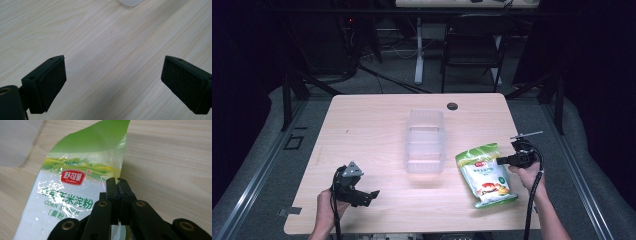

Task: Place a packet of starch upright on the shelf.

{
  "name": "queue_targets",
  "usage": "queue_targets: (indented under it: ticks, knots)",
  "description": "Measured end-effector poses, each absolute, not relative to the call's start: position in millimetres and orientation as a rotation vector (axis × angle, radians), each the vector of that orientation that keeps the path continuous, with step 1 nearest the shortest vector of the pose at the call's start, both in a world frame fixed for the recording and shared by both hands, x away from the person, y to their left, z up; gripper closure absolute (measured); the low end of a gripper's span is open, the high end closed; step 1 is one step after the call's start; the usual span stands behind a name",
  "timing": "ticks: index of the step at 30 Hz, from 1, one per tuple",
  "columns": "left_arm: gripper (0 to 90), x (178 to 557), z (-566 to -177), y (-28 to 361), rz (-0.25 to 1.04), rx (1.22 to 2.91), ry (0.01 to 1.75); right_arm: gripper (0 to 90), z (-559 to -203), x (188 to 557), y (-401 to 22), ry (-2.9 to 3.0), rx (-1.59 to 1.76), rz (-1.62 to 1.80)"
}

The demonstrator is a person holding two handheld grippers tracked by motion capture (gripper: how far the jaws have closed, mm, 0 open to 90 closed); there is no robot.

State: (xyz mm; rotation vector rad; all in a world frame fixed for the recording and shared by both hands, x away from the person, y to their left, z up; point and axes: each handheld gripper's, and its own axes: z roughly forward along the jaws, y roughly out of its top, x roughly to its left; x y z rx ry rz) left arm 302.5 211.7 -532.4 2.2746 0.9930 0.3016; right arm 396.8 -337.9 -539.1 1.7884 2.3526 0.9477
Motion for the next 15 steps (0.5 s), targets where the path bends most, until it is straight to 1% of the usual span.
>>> queue_targets:
  ticks: [15]
  knots:
    - [6.1, 302.4, -532.1, 212.1, 0.295, 2.278, 0.991, 89.9, -533.6, 391.4, -341.7, 2.323, 1.797, 1.074]
